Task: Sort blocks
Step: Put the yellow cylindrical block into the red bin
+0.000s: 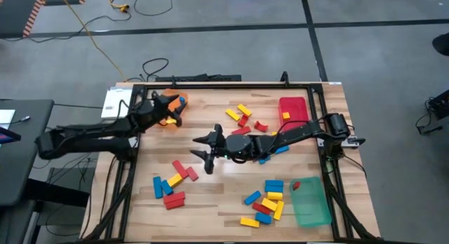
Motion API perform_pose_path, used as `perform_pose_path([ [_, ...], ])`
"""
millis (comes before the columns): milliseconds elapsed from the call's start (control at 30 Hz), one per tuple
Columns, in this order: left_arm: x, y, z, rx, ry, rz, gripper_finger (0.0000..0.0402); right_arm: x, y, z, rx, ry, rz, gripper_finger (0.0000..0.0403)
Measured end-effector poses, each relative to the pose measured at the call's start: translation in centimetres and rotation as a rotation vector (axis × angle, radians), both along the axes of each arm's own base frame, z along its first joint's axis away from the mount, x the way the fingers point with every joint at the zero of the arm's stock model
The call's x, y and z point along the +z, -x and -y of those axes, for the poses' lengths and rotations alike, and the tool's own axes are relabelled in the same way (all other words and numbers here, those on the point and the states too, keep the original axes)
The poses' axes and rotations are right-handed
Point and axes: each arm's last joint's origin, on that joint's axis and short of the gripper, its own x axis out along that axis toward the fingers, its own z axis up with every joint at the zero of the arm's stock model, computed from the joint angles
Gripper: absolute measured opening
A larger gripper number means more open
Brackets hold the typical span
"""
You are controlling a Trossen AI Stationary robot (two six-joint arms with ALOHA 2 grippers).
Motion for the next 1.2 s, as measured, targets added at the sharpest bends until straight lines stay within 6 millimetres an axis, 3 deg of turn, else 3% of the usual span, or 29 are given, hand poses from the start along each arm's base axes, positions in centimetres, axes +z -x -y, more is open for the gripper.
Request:
perform_pose_path([
  [267,0.3,1.0,2.0,-0.081,0.019,-0.063,0.0246,0.1,0.0,0.6,-0.074,-0.08,0.026,0.0225],
  [700,0.2,0.2,4.4,-0.263,0.016,-0.085,0.0246,-0.3,0.0,0.8,-0.106,-0.12,0.001,0.0225],
  [933,0.1,-0.2,5.9,-0.383,0.014,-0.097,0.0246,-0.9,0.6,0.4,-0.083,-0.008,-0.145,0.0225],
  [1200,-0.3,-0.4,7.6,-0.493,0.0,-0.149,0.0246,-1.7,2.8,-0.2,-0.057,0.076,-0.438,0.0225],
])
